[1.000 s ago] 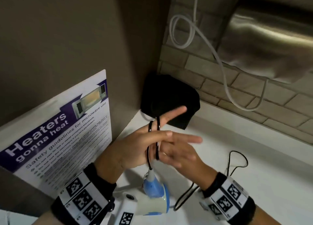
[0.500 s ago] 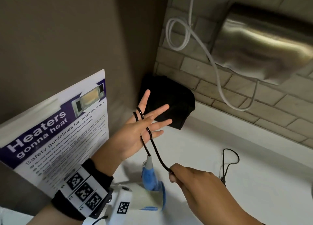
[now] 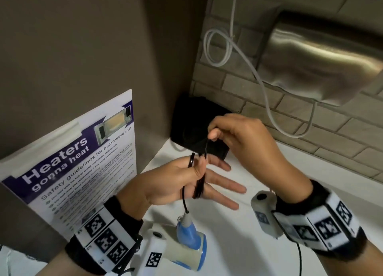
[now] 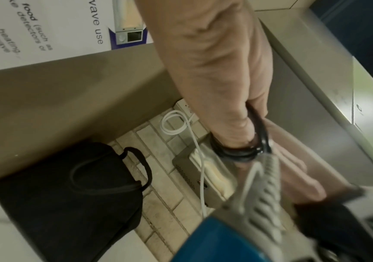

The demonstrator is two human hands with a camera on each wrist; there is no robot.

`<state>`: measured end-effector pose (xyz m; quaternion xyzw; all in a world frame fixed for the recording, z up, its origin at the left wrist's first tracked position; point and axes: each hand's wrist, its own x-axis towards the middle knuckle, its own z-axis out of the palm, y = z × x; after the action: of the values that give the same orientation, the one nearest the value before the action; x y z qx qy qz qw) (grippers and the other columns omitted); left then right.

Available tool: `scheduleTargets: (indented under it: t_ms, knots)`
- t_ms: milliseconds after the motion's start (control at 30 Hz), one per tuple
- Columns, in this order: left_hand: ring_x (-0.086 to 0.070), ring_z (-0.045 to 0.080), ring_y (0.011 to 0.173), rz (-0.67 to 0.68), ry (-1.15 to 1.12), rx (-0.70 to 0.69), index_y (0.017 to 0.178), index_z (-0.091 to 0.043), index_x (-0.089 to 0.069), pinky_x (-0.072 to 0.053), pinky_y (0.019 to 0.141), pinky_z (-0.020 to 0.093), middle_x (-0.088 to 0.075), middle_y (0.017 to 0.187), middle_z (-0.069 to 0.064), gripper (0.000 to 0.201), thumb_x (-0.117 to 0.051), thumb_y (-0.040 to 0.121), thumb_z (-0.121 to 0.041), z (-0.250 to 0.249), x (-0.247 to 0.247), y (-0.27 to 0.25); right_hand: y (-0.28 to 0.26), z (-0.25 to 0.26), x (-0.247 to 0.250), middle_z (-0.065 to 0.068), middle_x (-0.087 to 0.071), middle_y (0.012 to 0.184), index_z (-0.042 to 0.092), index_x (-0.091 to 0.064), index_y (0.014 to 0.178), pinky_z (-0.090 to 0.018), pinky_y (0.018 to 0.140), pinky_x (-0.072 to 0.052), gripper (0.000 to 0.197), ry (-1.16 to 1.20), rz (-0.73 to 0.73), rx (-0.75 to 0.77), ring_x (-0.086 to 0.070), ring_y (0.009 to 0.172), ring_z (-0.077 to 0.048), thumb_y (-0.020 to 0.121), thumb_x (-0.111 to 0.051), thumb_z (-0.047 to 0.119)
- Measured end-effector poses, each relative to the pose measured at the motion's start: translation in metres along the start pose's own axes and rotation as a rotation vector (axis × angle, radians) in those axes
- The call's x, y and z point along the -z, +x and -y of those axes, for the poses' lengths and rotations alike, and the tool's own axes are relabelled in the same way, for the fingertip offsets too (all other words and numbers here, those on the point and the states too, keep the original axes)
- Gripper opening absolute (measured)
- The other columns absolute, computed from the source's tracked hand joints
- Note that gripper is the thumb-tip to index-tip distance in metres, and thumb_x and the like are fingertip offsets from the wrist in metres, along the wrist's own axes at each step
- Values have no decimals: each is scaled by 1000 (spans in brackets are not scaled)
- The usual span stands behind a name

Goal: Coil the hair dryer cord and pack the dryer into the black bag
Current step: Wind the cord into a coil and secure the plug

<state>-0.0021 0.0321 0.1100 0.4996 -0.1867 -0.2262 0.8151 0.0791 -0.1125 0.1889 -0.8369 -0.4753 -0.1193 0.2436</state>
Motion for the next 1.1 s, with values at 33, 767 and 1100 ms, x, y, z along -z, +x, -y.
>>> scheduleTargets:
  t_ms: [33, 767, 1100]
  knots:
    - [-60, 47, 107, 39, -6, 9, 120, -11, -44, -37, 108, 46, -58, 126, 26, 41, -30, 93, -37, 0, -2, -1, 7, -7, -5, 20, -54, 71, 28, -62, 80, -27, 63, -48, 13, 43, 13, 12, -55, 71, 1, 88, -53, 25]
    - [-55, 22, 124, -600, 1, -301, 145, -20, -31, -30, 114, 46, -51, 142, 0, 48, -36, 98, -16, 5, 37, 6, -86, -1, -53, 10, -67, 77, 25, -47, 84, -31, 53, -45, 40, -108, 316, -94, -59, 64, -20, 91, -19, 53]
    - [-51, 36, 125, -185, 84, -100, 122, -20, -53, -36, 110, 42, -56, 132, 9, 34, -35, 94, -29, 7, 9, 2, -25, 7, -6, 5, -54, 75, 25, -64, 84, -26, 44, -39, 28, -255, 38, -6, -57, 57, -21, 80, -37, 31]
